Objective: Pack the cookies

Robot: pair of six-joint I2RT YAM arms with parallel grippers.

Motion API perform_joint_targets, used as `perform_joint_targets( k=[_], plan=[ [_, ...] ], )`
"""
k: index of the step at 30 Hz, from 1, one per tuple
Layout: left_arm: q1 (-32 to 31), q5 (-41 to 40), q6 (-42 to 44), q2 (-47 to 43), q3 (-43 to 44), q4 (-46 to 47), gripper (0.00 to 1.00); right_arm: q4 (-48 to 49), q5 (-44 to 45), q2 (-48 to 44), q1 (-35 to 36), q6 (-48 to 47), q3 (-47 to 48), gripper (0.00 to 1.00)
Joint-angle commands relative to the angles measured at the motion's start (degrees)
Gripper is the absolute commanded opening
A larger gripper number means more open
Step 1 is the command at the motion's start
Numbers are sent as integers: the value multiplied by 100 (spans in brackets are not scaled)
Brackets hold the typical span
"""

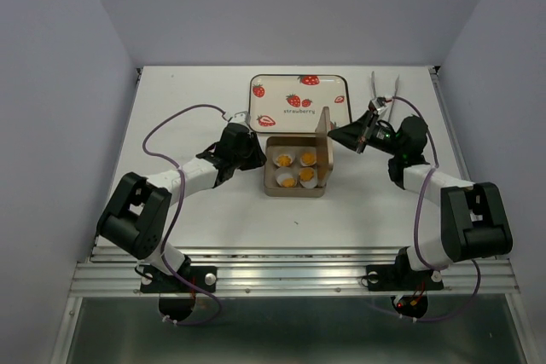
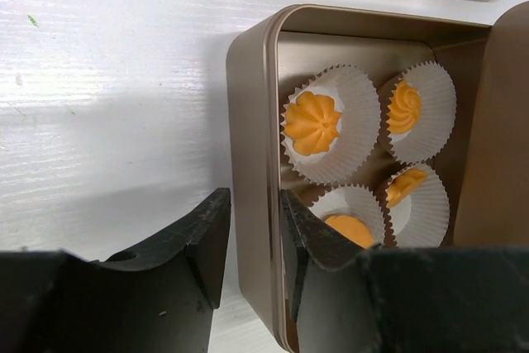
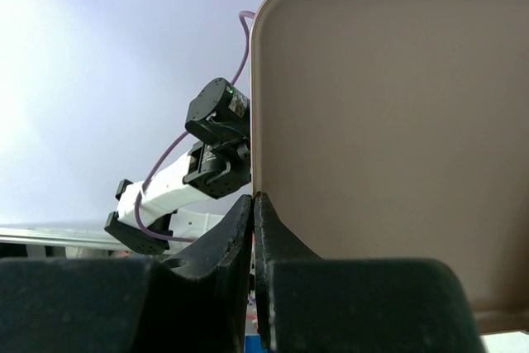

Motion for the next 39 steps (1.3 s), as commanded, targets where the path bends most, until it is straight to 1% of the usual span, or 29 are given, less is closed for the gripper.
perform_joint_targets(
  k=[1,5,10,17,21,26,29,33,34,36,37,39],
  plan=[
    [-33,-103,43,-8,236,13,41,556,-193,-113,-243,40,-91,9],
    [-33,-103,43,10,263,4,38,556,-351,-69,-480,49,-197,11],
    [-33,-103,43,28,306,-31,37,547,-466,-8,-718,-109,-390,14],
    [-33,-103,61,107,429,-58,37,530,-580,194,-771,-276,-408,19],
    [-33,-103,87,159,491,-93,34,486,-571,282,-894,-320,-417,28],
    [-33,-103,114,195,570,-128,34,354,-492,370,-1017,-513,-382,32],
    [-41,-103,123,256,623,-145,34,-58,-422,414,-1017,-864,-320,35],
    [-33,-103,123,309,693,-180,34,-769,-343,388,-1017,-1487,-136,36],
    [-41,-103,123,326,711,-198,34,-1345,-247,362,-1017,-1933,-75,36],
    [-42,-103,131,327,746,-224,34,-2173,16,274,-1017,-2549,180,36],
    [-42,-103,140,335,781,-233,34,-3021,366,239,-1017,-3135,285,36],
    [-33,-103,149,353,799,-259,34,-3607,780,125,-1017,-3543,462,32]
  ],
)
